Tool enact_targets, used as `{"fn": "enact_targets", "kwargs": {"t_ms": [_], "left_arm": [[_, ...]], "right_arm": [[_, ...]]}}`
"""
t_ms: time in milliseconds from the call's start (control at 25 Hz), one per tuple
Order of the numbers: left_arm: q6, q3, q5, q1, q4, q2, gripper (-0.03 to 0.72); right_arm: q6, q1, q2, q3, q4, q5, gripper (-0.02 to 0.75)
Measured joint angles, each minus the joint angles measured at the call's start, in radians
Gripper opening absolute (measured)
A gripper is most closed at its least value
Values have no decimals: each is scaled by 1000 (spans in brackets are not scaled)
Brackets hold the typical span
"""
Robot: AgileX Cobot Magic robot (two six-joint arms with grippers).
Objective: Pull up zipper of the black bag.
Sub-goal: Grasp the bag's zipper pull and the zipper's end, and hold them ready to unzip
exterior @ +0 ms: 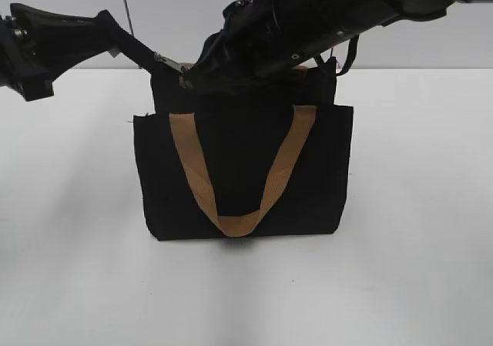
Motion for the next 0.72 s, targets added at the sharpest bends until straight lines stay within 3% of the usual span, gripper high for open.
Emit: {"fn": "enact_targets", "kwargs": {"t_ms": [520,720], "left_arm": [[0,6,86,-2,23,-72,15],[0,6,107,-1,10,-81,15]], "right_arm": [[190,-114,-64,-2,-116,161,-1],[268,-185,-72,-2,-211,204,-1]]}}
